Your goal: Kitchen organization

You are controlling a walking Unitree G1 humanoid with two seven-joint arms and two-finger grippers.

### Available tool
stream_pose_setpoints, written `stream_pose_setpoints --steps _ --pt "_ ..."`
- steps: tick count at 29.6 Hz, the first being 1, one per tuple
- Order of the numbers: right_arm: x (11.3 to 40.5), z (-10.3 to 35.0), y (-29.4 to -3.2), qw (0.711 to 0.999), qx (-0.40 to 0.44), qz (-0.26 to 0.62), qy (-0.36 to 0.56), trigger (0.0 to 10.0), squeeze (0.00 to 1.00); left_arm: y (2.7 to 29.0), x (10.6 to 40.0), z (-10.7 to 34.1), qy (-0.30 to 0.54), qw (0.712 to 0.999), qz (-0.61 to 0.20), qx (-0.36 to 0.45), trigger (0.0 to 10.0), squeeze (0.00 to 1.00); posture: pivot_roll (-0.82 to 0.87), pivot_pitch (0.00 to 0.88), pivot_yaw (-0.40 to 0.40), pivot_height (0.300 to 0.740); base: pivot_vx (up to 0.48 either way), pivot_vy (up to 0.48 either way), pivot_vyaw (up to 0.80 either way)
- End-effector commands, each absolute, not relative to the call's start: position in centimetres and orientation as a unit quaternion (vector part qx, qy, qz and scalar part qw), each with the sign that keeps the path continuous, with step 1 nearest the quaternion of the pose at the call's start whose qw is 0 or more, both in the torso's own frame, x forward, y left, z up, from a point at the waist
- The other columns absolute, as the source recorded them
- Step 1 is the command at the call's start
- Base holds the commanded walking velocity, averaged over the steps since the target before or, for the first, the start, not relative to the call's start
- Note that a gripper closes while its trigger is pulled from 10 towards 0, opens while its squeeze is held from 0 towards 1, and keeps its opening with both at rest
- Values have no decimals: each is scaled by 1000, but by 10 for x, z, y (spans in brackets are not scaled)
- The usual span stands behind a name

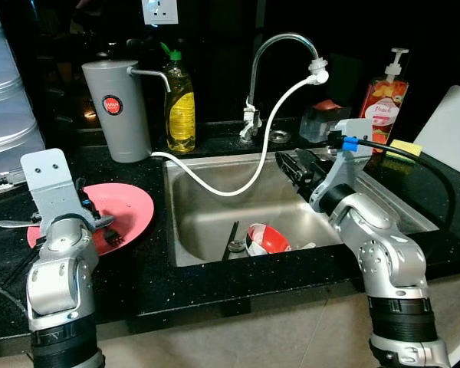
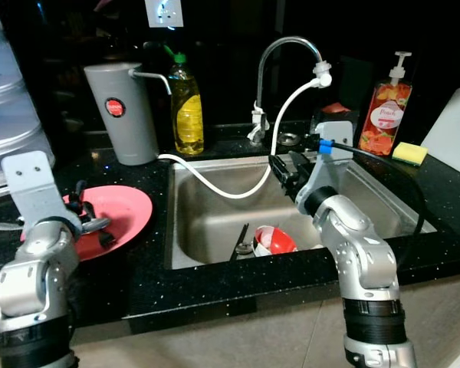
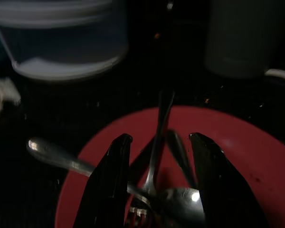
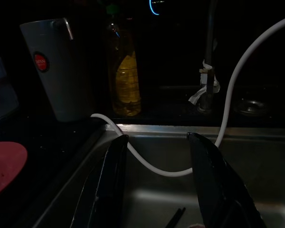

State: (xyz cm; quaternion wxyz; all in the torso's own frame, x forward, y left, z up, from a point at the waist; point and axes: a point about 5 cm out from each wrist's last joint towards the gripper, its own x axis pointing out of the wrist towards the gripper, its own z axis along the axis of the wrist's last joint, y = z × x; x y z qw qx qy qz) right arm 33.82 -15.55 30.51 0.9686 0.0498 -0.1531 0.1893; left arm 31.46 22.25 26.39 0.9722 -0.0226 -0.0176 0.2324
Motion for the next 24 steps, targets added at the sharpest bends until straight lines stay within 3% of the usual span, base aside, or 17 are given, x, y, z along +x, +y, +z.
stream_pose_setpoints --steps 1,13,15,24 --pt "339 304 -154 968 51 192 -154 10000 0 223 314 266 -29 972 234 0 10000 0 -29 62 0 740 0 0 0" --pt "339 304 -155 969 49 189 -154 10000 0 237 308 252 21 954 300 -6 10000 0 -25 62 3 740 0 0 0" --pt "339 303 -155 969 51 189 -153 10000 0 244 308 250 29 947 312 -70 10000 0 -19 62 1 740 0 0 0" --pt "340 304 -154 968 52 191 -154 10000 0 241 312 246 52 943 305 -124 10000 0 -21 60 -1 740 0 0 0"
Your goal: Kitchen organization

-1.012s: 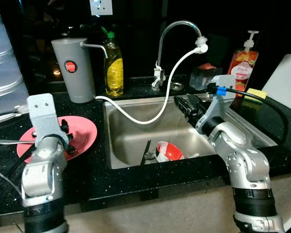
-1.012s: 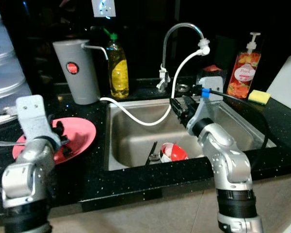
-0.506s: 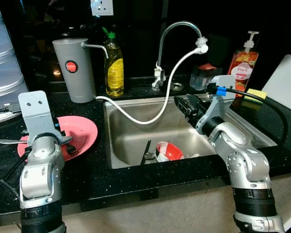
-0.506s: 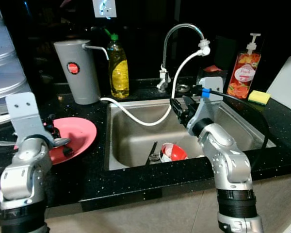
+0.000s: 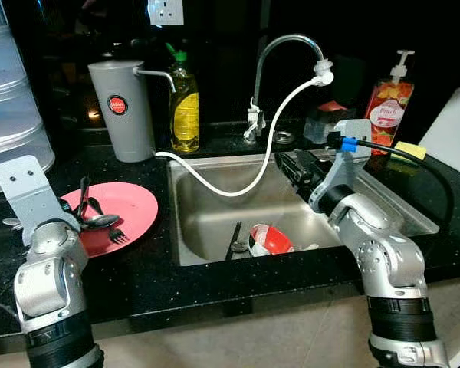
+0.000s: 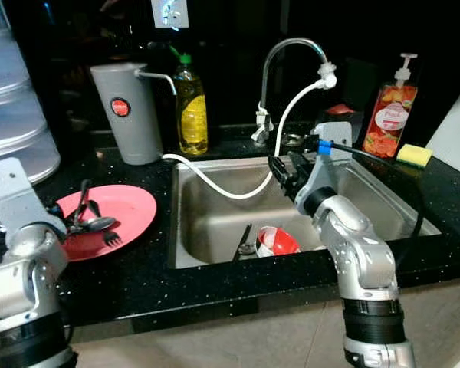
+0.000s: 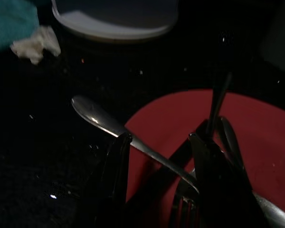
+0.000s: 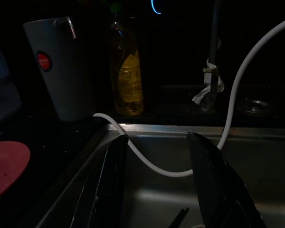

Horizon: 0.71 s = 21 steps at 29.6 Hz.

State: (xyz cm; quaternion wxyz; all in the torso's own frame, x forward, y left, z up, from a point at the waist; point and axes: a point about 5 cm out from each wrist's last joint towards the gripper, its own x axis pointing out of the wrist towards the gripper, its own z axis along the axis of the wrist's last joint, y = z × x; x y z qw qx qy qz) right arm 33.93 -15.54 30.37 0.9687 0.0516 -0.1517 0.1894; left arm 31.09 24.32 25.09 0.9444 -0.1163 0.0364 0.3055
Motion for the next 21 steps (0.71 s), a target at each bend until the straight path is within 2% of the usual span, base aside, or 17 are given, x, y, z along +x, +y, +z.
stream_pose_setpoints --steps 1,7,14,15,21 --pt "340 304 -154 968 52 191 -154 10000 0 241 314 245 58 943 300 -133 10000 0 -23 59 -1 740 0 0 0" --pt "340 304 -155 968 52 189 -155 10000 0 244 324 246 65 940 279 -187 10000 0 -28 58 0 740 0 0 0" --pt "339 305 -155 968 51 188 -157 10000 0 250 325 253 48 936 289 -192 10000 4 -30 57 1 740 0 0 0" --pt "339 305 -155 968 51 188 -157 10000 0 250 325 255 42 938 285 -192 10000 1000 -30 57 1 740 0 0 0" --pt "339 305 -155 968 51 189 -157 10000 0 250 324 257 35 937 297 -179 10000 1000 -26 54 0 740 0 0 0"
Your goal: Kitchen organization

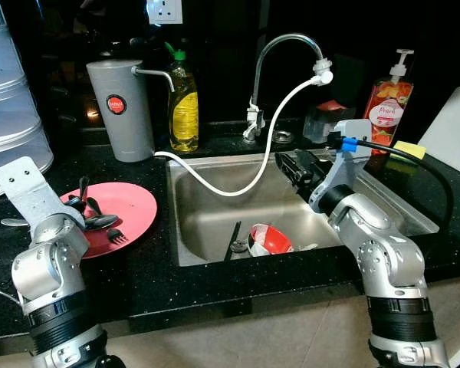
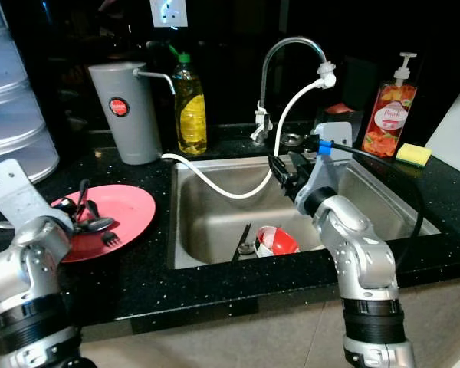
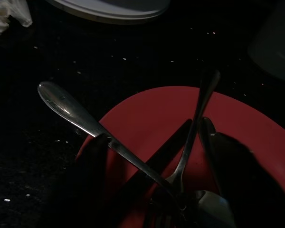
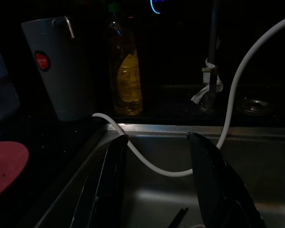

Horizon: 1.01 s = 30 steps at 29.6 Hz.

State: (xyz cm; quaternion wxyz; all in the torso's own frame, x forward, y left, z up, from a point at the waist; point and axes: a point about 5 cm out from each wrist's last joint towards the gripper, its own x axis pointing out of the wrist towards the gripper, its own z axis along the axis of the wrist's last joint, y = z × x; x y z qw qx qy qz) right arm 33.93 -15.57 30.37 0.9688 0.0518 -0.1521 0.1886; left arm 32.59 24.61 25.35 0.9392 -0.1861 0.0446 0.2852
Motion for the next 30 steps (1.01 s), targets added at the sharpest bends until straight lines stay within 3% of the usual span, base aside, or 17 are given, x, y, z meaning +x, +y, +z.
stream_pose_setpoints --steps 1,3,4,5,16,20,21,23,24,26,27,29,30 --pt "339 305 -155 968 51 189 -157 10000 0 250 324 257 35 937 297 -179 10000 1000 -26 54 0 740 0 0 0" --pt "340 305 -154 968 52 191 -157 10000 0 250 324 254 42 934 298 -194 10000 1000 -26 52 -1 740 0 0 0" --pt "340 305 -154 967 52 191 -157 10000 0 250 325 251 48 930 300 -209 10000 208 -26 49 -1 740 0 0 0" --pt "340 305 -153 967 52 192 -158 10000 0 250 326 249 53 926 299 -225 10000 0 -26 49 -1 740 0 0 0" --pt "340 306 -153 967 52 192 -159 10000 0 249 338 247 62 895 300 -325 10000 0 -36 43 0 740 0 0 0" --pt "340 307 -153 967 51 191 -161 10000 0 248 345 246 75 890 292 -342 9137 0 -39 42 3 740 0 0 0" --pt "340 307 -153 967 51 191 -161 10000 0 248 347 246 80 889 290 -346 8157 0 -39 42 3 740 0 0 0" --pt "339 307 -154 967 51 190 -162 10000 0 248 350 245 89 888 286 -349 7922 0 -41 45 5 740 0 0 0" --pt "339 308 -154 967 51 190 -162 10000 0 248 351 244 93 886 286 -353 6588 0 -41 45 5 740 0 0 0" --pt "339 307 -154 967 51 189 -162 10000 0 250 353 242 101 882 287 -361 2902 0 -43 47 6 740 0 0 0" --pt "339 307 -154 967 51 189 -162 10000 0 251 354 241 104 880 287 -364 2902 0 -43 47 6 740 0 0 0" --pt "339 308 -155 967 51 188 -162 10000 0 253 354 239 109 876 290 -369 0 0 -47 50 7 740 0 0 0" --pt "339 308 -155 967 51 188 -162 10000 0 253 354 239 109 876 290 -369 0 0 -47 50 7 740 0 0 0"
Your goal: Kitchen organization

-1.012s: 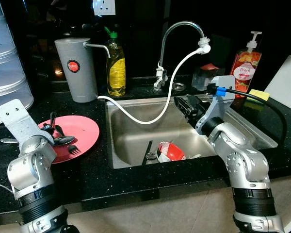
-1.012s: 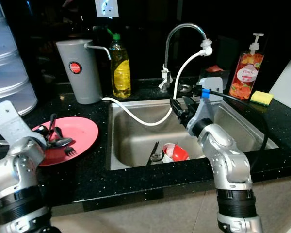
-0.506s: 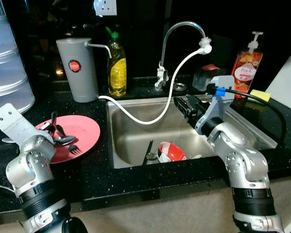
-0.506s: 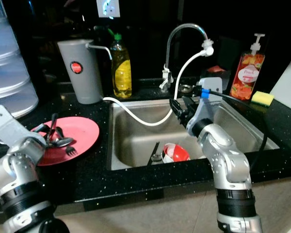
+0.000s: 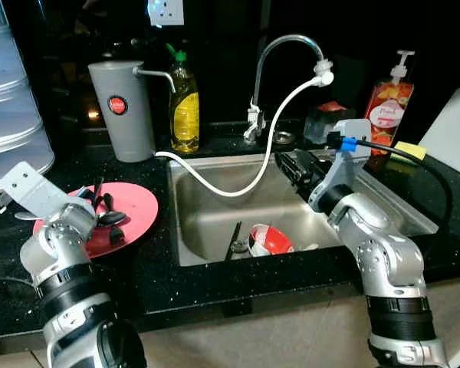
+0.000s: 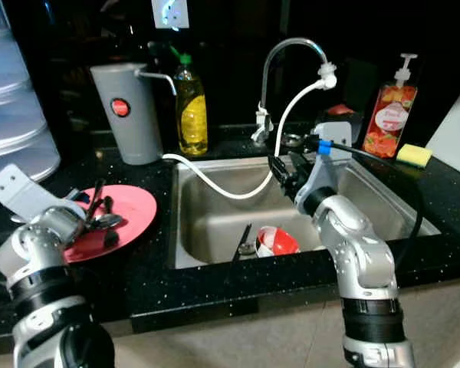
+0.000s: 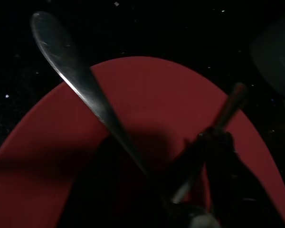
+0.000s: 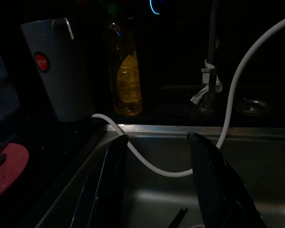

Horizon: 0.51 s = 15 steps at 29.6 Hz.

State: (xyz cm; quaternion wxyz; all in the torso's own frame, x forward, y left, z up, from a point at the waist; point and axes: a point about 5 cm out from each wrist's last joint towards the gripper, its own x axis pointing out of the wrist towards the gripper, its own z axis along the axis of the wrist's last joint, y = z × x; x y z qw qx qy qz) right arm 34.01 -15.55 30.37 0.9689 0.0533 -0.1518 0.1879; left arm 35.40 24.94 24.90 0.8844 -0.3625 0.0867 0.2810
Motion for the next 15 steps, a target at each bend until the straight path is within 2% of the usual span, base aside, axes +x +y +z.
stream_pose_setpoints --steps 1,11,15 --pt "339 308 -155 968 51 187 -162 10000 0 254 354 238 109 875 292 -370 0 0 -47 50 7 740 0 0 0" --pt "338 307 -156 968 51 187 -160 10000 0 258 354 234 110 868 297 -381 0 0 -45 55 0 740 0 0 0" --pt "339 307 -156 968 51 188 -159 10000 0 262 353 237 96 876 300 -364 0 0 -43 56 -2 740 0 0 0"
